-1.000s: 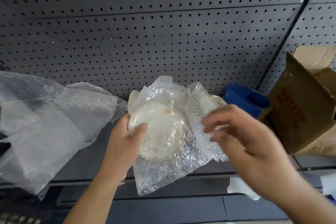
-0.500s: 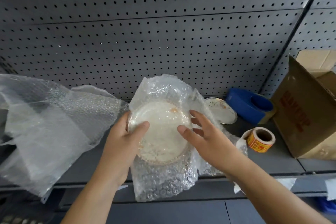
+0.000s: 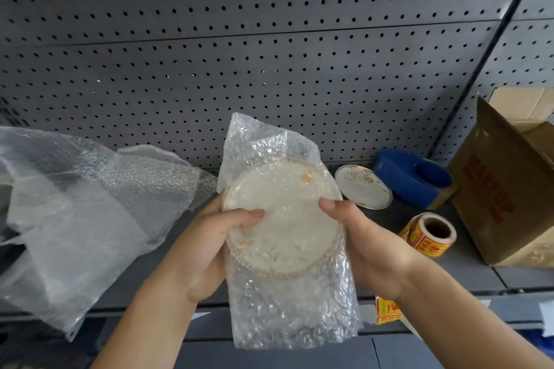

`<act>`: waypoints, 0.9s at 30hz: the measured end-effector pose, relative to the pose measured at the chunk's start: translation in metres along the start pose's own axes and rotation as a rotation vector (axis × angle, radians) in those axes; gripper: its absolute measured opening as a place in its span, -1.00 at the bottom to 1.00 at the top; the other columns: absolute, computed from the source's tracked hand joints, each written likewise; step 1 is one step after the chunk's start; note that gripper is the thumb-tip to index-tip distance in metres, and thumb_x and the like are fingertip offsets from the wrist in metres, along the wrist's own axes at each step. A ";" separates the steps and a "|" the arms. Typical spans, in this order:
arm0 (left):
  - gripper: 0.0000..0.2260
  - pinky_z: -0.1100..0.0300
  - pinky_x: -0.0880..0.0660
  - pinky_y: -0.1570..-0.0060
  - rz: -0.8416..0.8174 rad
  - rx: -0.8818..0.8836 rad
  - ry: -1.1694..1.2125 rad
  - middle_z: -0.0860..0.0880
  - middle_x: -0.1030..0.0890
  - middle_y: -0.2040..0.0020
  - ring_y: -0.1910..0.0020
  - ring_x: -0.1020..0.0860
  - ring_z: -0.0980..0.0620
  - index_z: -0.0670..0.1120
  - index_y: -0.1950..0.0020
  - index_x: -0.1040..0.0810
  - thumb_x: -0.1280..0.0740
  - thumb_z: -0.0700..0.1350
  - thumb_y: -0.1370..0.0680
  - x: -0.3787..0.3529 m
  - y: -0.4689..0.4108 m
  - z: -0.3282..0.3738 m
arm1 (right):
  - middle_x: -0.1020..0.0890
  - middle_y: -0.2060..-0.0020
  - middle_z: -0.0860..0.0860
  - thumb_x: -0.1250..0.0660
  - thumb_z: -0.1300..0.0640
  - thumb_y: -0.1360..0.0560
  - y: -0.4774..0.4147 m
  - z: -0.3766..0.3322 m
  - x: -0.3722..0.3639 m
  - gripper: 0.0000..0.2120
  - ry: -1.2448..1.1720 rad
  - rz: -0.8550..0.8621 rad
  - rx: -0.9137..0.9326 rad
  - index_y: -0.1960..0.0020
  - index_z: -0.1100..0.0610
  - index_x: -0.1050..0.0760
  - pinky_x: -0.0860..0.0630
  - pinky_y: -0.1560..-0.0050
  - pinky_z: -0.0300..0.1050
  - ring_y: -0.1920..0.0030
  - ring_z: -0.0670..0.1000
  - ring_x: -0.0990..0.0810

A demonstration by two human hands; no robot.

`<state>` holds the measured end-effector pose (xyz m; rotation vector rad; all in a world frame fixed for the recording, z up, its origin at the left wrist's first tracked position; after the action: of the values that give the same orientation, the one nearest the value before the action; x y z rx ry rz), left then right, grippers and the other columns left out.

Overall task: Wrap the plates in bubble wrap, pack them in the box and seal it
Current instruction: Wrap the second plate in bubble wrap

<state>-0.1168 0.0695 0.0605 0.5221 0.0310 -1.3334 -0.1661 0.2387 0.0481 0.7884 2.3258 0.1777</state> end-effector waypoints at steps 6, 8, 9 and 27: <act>-0.52 -0.06 -0.60 -0.04 -0.024 0.045 0.014 -0.14 -0.73 -0.11 -0.05 -0.72 -0.14 0.01 -0.21 -0.66 -0.48 -0.32 -0.34 -0.007 -0.001 -0.005 | -0.58 -0.34 0.15 -0.57 -0.33 -0.22 -0.005 0.000 0.004 -0.17 -0.059 0.006 0.030 -0.38 0.05 -0.54 -0.37 -0.40 0.23 -0.35 0.19 -0.55; -0.54 -0.06 -0.58 -0.05 -0.003 0.047 0.010 -0.15 -0.74 -0.10 -0.03 -0.73 -0.13 -0.03 -0.25 -0.64 -0.43 -0.28 -0.36 -0.008 -0.002 -0.007 | -0.63 -0.27 0.15 -0.51 -0.35 -0.27 -0.005 0.002 0.007 -0.31 -0.065 0.080 0.020 -0.26 0.04 -0.63 -0.44 -0.30 0.20 -0.28 0.18 -0.61; -0.55 -0.05 -0.58 -0.05 0.013 0.051 0.016 -0.15 -0.74 -0.10 -0.01 -0.73 -0.13 -0.05 -0.26 -0.64 -0.40 -0.26 -0.37 -0.009 -0.003 -0.008 | -0.65 -0.23 0.15 -0.44 -0.35 -0.34 -0.006 0.004 0.009 -0.37 -0.065 0.125 0.011 -0.23 0.05 -0.65 -0.48 -0.25 0.18 -0.23 0.18 -0.64; -0.59 -0.06 -0.62 -0.14 0.012 0.012 -0.217 -0.16 -0.68 -0.21 -0.14 -0.69 -0.12 -0.04 -0.33 -0.56 -0.40 -0.32 -0.52 -0.012 -0.038 -0.026 | -0.67 -0.17 0.22 -0.36 0.18 -0.48 -0.014 0.004 0.045 -0.61 -0.045 0.279 -0.044 -0.29 0.21 -0.54 -0.50 -0.26 0.23 -0.20 0.26 -0.64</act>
<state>-0.1479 0.0853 0.0282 0.3843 -0.1585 -1.3731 -0.1970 0.2533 0.0159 1.0809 2.1543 0.3284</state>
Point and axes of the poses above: each hand's wrist, its own y-axis away from the middle knuckle, its own x-axis out of the back of the hand, z = x × y, the point moved 6 cm from there along -y, towards the middle knuckle
